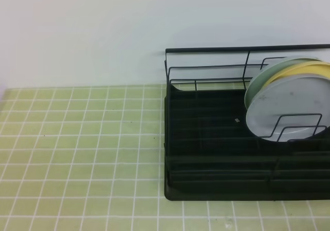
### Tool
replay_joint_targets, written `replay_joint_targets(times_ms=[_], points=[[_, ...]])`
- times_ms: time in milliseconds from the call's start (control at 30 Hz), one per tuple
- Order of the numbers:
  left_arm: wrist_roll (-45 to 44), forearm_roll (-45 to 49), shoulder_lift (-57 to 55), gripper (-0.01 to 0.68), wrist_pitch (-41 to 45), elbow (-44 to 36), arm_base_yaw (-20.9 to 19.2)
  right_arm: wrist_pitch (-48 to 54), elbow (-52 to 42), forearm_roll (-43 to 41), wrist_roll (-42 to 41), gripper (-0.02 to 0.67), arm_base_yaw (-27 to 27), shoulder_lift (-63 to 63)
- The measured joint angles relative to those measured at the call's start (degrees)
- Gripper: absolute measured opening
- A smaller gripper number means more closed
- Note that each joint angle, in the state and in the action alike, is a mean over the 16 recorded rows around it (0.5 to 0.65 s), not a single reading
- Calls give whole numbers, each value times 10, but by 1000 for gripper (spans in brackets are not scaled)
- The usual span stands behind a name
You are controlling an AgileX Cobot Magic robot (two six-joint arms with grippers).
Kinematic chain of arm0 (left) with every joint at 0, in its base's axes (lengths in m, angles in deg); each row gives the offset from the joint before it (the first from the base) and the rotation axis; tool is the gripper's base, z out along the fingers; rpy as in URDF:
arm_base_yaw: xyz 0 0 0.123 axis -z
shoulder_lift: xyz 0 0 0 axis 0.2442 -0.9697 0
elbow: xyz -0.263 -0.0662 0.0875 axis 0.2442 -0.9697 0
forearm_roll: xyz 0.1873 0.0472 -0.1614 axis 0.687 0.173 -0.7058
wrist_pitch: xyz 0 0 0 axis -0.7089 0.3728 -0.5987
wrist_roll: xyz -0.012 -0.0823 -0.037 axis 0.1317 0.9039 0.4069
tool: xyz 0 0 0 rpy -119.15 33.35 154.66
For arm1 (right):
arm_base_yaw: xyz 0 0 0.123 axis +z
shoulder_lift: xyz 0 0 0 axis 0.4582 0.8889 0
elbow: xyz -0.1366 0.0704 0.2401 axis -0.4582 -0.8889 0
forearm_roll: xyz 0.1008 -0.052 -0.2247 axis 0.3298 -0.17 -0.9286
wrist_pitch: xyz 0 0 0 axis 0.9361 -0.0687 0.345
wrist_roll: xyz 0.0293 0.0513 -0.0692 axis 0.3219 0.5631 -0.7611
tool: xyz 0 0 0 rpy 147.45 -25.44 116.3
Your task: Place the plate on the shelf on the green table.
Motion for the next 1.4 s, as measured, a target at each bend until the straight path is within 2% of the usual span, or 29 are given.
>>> replay_joint_targets(times_ms=[500,1400], points=[[-1,0,0,0,0,0,0,-15,-14,-73,81,0,-3,0],[-13,27,0,0,0,0,-1,-13,-15,-76,85,0,-3,0]])
